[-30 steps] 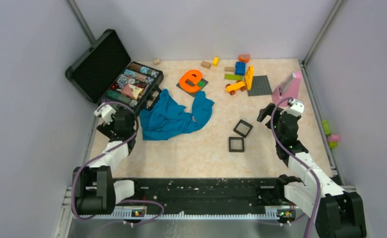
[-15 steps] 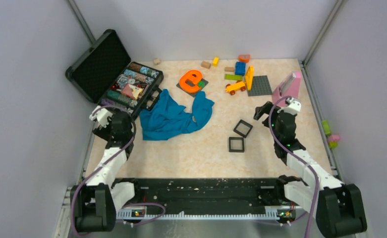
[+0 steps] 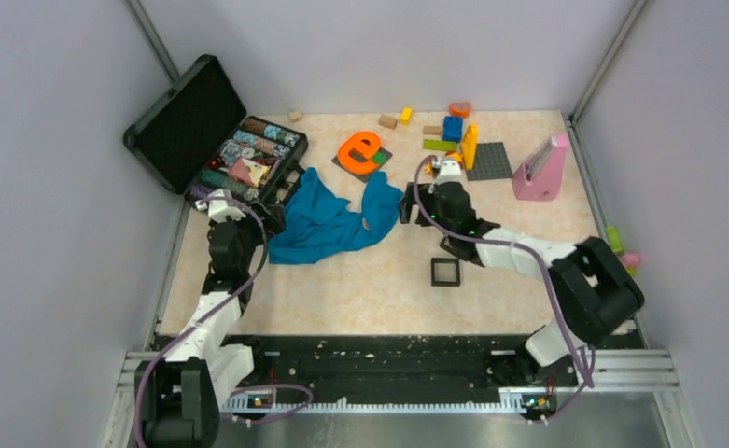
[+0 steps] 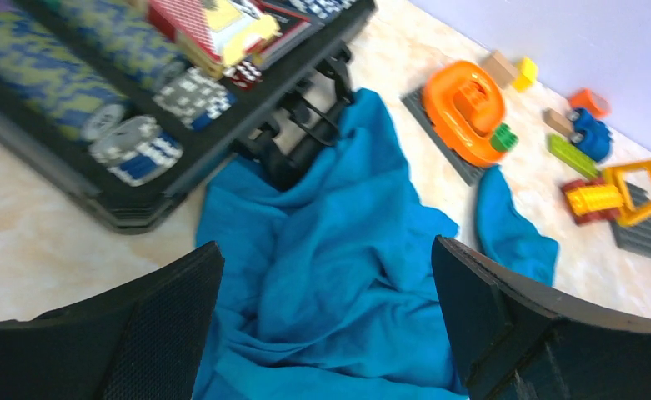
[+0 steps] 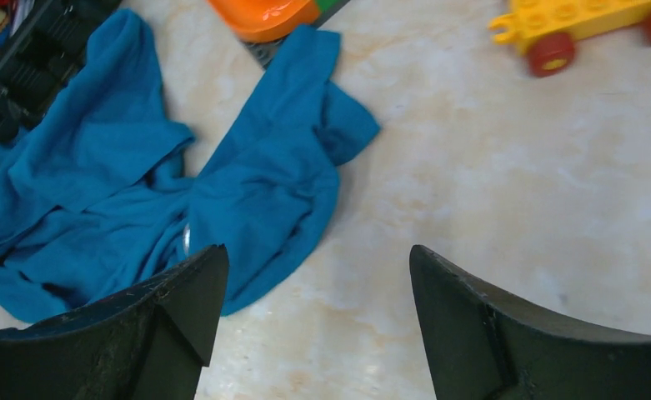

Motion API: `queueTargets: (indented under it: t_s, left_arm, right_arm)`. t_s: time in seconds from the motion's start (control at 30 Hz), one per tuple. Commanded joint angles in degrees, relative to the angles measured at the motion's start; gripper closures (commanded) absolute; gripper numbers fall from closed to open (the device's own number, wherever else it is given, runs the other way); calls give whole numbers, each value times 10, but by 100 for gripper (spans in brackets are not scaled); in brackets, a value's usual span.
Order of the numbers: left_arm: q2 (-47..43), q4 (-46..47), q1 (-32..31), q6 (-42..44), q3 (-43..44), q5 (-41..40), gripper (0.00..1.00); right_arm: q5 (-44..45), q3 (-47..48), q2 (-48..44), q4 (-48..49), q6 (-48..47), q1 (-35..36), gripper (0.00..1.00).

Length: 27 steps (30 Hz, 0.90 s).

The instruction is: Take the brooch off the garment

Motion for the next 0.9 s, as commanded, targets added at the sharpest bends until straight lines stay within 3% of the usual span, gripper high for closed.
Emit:
queueTargets:
  t_s: [0.0,0.1,0.17,0.3,0.53,0.63,0.77,0.87]
  left_arm:
    - [25,84,1,-40,0,86,1]
    - [33,45,2,-81,3,20,1]
    - [41,44,2,-71,4,16,1]
    - [66,4,1,-62,28,12,2]
    - [129,-16,1,-7,76,67,4]
    - [170,-73,1,30,134,82,7]
    - [236,-135,-2,56,196,131,12]
    - [276,-142,-8,60,219,157,15]
  right_arm:
    - [-9,105,94,2,-40,53,19]
    - [-1,212,170,-61,-59,80,19]
    - [0,265,211,-91,-68,88,25]
    - [29,339,270,-136,-63,99,26]
    - [99,435,345,-223,-115,138,28]
    - [115,468,370,-248,-126,147,30]
    - [121,505,402,-280,-125,149,48]
    - [120,523,412,-298,-119,149,73]
